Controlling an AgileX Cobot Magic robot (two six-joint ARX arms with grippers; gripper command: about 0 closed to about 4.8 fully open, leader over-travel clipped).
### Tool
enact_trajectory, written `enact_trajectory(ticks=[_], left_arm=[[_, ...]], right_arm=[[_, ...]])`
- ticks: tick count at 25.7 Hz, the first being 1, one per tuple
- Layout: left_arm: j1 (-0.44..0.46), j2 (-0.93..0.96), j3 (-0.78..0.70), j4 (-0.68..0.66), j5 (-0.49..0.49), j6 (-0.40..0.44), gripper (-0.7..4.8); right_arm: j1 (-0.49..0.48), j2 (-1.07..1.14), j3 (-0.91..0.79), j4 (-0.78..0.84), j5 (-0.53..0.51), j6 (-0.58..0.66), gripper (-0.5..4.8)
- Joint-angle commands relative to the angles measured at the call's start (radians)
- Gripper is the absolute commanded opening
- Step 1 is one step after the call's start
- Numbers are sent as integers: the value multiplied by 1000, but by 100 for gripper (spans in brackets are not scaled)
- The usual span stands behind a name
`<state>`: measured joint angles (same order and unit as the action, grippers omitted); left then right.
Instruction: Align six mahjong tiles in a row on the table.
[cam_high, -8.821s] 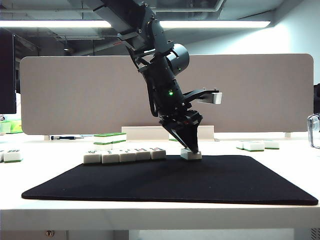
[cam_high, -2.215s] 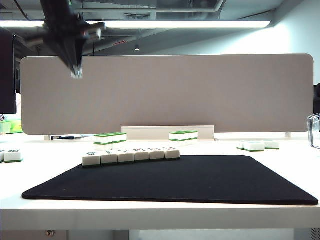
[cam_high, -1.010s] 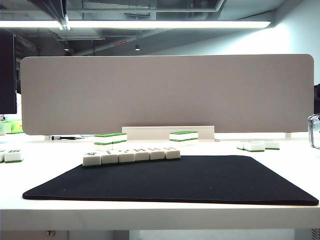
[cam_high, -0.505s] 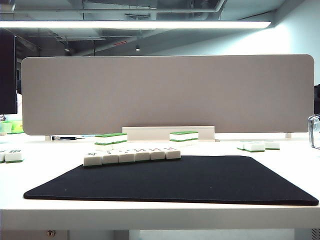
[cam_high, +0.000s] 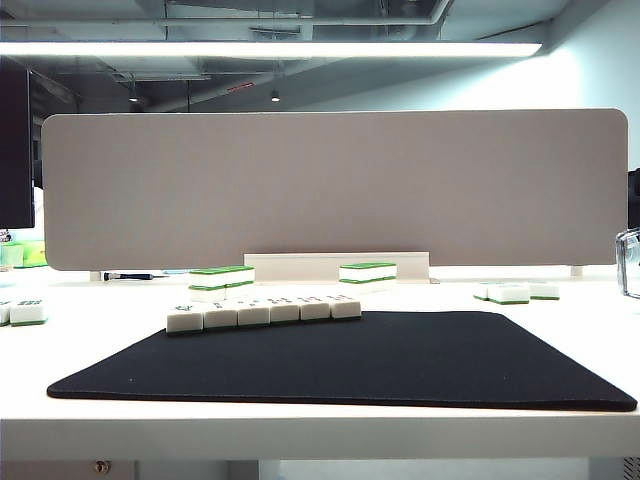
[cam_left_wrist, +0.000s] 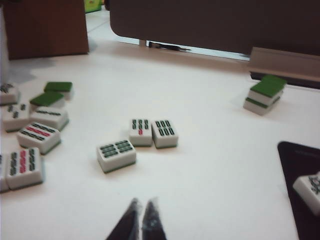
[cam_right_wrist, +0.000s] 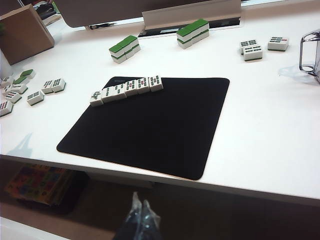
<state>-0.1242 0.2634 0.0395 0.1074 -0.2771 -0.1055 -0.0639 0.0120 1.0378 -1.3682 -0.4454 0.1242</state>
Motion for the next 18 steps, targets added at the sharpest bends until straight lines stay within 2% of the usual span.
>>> enact_trajectory(ticks=[1,4,10,12,18], left_arm=[[24,-23,-32,13,67,0,18],[44,-47,-33,-44,102,4,18],[63,-129,-33,-150,98,5,18],[64,-200,-33,-287,98,4,18],[68,-248,-33,-286,122,50,18]], right_arm=[[-1,-12,2,11,0,-2,-1],[0,-12,2,11,-1,-2,-1],[0,-12,2,11,-1,-2,-1],[0,-12,2,11,-1,-2,-1],[0,-12,2,11,-1,-2,-1]])
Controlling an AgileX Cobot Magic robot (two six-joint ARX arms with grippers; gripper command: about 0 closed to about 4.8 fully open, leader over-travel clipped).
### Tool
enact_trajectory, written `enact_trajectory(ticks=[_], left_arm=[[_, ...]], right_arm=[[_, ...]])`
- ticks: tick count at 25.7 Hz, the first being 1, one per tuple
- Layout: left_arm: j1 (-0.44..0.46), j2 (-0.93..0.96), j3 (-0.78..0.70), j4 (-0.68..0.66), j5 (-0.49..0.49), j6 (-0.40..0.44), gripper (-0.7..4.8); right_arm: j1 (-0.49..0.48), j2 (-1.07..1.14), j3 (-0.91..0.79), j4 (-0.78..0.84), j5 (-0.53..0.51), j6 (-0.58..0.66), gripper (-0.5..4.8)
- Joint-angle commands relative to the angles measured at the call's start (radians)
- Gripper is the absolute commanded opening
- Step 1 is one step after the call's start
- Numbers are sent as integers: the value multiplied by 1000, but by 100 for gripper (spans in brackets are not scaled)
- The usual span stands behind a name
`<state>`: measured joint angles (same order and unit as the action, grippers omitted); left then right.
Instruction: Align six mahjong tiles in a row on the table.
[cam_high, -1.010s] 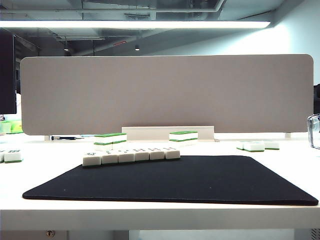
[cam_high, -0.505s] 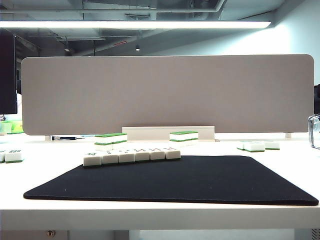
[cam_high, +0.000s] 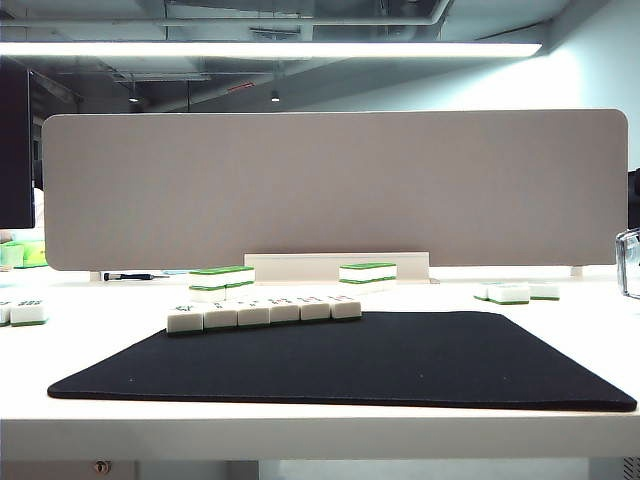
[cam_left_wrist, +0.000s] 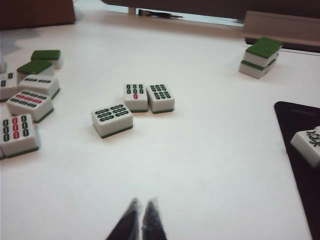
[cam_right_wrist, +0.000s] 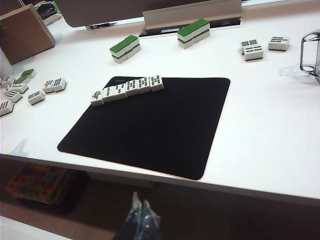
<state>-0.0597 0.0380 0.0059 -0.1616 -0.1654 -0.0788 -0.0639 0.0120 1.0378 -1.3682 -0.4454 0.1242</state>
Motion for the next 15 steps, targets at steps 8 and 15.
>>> enact_trajectory(ticks=[8,15], left_arm=[[4,-36,0,-16,31,116,18],[3,-36,1,-15,48,105,18]], right_arm=[[0,-12,2,11,-1,-1,-1],[0,-12,2,11,-1,-2,-1]])
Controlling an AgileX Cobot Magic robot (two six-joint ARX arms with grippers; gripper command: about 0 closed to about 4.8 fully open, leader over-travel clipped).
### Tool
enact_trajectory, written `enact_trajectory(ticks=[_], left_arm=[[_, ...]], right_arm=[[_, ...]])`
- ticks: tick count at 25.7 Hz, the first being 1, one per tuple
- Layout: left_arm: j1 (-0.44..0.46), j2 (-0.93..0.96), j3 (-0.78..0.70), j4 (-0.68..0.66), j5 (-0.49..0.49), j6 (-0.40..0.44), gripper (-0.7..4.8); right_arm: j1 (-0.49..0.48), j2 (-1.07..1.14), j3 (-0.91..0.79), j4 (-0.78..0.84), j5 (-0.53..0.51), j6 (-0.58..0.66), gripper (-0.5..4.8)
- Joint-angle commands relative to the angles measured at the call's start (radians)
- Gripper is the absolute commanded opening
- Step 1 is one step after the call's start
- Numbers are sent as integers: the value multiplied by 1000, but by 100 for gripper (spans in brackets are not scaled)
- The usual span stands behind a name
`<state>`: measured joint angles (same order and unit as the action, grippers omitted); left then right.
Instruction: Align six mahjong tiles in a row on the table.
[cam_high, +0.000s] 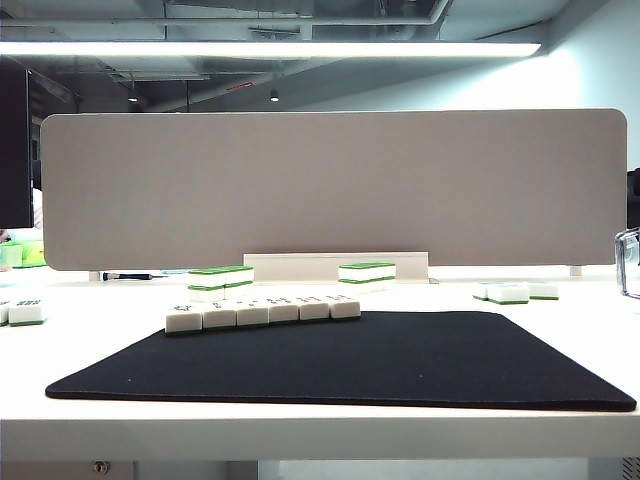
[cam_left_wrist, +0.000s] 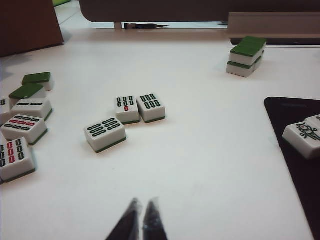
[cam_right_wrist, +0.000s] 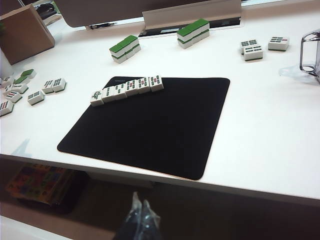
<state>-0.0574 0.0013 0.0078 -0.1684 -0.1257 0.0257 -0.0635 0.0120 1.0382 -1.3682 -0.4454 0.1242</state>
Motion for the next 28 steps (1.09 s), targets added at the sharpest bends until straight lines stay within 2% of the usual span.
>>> enact_trajectory(ticks=[1,14,16,21,24,26,28], left_arm=[[1,0,-1,-8,8,0,18],[1,0,-1,-8,8,0,18],[1,0,-1,-8,8,0,18],[1,0,-1,-8,8,0,18],[1,0,-1,-8,8,0,18],[1,0,-1,-8,8,0,18],[1,0,-1,-8,10,0,19]], right_arm=[[0,-12,2,11,-1,-2,-1],[0,-12,2,11,-1,-5,-1],[0,-12,2,11,11,-111,-1],[0,-12,2,16,11,-121,-1],[-2,-12,-3,77,52,-118,-1],[-6,-12,-20,169,75,-94,-1],[-12,-12,-78,330,79,-76,-1]])
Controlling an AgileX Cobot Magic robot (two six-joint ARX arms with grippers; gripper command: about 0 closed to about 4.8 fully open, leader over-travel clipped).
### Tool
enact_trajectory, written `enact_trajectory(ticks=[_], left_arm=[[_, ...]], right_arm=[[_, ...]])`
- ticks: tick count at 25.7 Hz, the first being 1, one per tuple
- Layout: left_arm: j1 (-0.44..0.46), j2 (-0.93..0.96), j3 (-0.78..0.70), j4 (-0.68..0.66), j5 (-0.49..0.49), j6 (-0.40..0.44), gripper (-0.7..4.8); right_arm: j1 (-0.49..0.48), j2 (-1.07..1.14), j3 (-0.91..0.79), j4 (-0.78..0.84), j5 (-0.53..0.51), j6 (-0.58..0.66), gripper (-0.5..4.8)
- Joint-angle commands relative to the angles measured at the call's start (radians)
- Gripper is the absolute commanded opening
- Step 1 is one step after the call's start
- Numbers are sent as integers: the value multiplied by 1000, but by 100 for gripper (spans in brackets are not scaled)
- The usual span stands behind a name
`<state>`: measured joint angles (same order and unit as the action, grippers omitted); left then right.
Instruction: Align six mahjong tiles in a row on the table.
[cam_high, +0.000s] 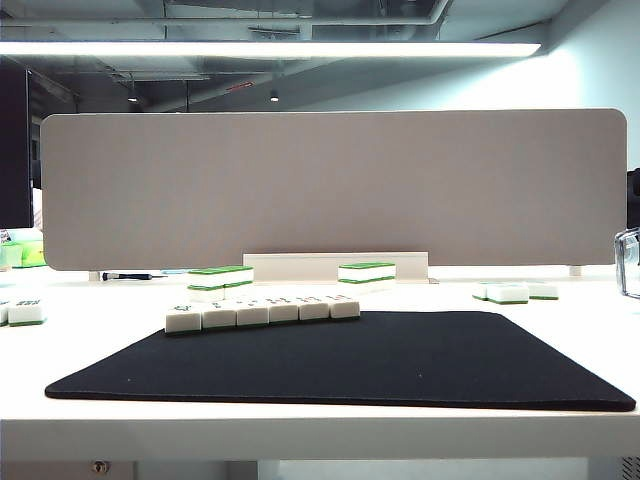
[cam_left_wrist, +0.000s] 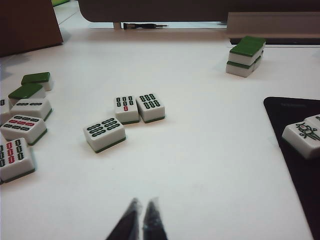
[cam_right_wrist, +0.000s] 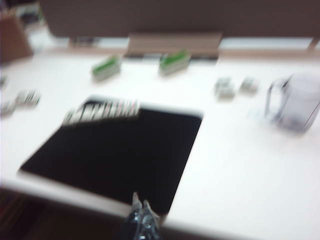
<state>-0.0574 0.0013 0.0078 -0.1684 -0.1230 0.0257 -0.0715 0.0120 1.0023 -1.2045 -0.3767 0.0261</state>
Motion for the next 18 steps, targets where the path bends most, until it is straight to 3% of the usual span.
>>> enact_trajectory(ticks=[1,4,11,18], left_arm=[[1,0,-1,-8,8,0,18],[1,0,-1,-8,8,0,18],[1,0,-1,-8,8,0,18],[1,0,-1,-8,8,0,19]], right_arm=[[-5,-12,-99,269,20,26,-1],[-5,-12,-229,443,20,26,-1],[-5,-12,-444,671,26,29,-1],[-5,-13,-641,820,136,97,-1]])
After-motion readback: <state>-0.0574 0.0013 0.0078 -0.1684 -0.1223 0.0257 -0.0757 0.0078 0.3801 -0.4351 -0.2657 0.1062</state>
